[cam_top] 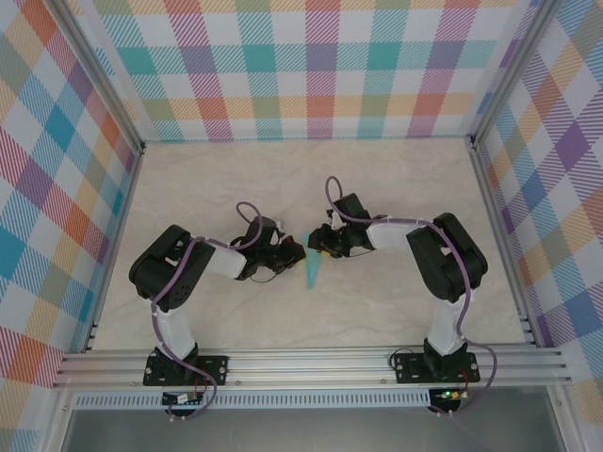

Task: Fold a paper plane with a square sheet of paper (fold left side to right side)
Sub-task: Fold the wing for the fifth time at the center of the table.

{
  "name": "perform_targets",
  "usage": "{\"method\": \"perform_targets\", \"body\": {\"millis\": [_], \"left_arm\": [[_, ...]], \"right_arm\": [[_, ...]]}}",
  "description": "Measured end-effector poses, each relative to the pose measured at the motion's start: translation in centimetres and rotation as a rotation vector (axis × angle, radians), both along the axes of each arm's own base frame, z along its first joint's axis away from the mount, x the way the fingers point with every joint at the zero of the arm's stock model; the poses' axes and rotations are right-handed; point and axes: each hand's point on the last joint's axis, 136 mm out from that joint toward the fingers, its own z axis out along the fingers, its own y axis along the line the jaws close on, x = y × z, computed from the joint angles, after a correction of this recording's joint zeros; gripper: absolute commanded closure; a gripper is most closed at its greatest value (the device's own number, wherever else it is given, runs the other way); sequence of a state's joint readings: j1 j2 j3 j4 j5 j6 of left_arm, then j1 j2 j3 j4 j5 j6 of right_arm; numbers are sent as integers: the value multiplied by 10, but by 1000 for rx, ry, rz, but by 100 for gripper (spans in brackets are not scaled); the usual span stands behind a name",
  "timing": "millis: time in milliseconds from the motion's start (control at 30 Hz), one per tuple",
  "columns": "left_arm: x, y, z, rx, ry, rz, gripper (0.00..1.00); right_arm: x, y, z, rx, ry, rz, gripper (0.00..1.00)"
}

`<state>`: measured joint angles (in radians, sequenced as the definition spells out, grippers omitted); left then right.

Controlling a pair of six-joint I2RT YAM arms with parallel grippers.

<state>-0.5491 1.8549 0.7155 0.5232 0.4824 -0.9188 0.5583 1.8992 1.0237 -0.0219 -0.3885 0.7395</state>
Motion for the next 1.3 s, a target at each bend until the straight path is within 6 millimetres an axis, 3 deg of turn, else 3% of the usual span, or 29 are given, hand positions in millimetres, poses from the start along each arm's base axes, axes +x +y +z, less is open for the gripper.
{"method": "perform_targets", "body": {"millis": [167, 300, 567, 733, 933, 1100, 1300], "left_arm": [[-2, 3, 5, 5, -24, -6, 80], [-11, 18, 13, 33, -37, 10, 69], [-34, 35, 63, 23, -142, -12, 77], [-56, 18, 95, -23, -221, -99, 82], [-84, -18, 85, -41, -182, -234, 85], [-84, -38, 71, -38, -160, -275, 85], [-78, -43, 71, -24, -172, -276, 86]], "right_arm": [[0, -1, -1, -5, -2, -4, 61], [1, -1, -1, -8, -2, -5, 62], [1, -2, -1, -10, -2, -7, 62], [1, -2, -2, -11, -3, -8, 62], [1, -2, -2, -12, -3, -8, 62], [1, -2, -2, -12, -3, -8, 62], [1, -2, -2, -12, -3, -8, 62]]}}
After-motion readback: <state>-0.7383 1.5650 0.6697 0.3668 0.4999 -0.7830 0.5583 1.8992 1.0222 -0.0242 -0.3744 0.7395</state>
